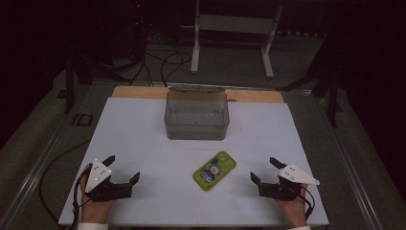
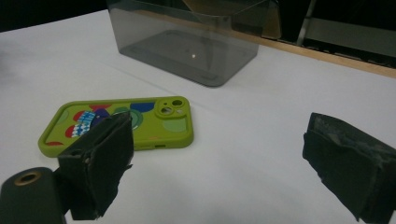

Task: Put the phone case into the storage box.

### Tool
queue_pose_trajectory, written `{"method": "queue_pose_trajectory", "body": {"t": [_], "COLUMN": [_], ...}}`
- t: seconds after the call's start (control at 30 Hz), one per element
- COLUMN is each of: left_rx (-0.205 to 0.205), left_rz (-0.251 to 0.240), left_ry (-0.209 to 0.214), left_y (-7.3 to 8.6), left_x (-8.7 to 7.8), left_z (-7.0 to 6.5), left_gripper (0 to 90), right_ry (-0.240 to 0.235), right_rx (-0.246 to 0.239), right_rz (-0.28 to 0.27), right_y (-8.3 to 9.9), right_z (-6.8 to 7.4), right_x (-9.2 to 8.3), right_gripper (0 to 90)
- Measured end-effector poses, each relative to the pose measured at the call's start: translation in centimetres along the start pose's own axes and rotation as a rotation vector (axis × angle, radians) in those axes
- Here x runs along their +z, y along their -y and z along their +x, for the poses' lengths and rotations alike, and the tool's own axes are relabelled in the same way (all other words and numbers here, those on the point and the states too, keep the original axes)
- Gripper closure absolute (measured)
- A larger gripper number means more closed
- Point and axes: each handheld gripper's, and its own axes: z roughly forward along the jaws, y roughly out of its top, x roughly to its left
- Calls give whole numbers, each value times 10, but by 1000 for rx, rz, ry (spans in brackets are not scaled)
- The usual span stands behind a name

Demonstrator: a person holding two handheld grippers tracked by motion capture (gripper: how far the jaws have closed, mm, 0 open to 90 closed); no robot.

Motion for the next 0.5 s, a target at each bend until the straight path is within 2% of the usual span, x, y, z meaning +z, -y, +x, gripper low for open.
{"method": "queue_pose_trajectory", "body": {"t": [0.5], "left_rx": [-7], "left_rz": [5], "left_ry": [-2], "left_y": [2], "left_x": [2], "left_z": [-1], "left_gripper": [1], "right_ry": [15], "right_rx": [-2], "right_rz": [-9], "right_y": [0], "right_z": [2], "right_x": [3], "right_gripper": [91]}}
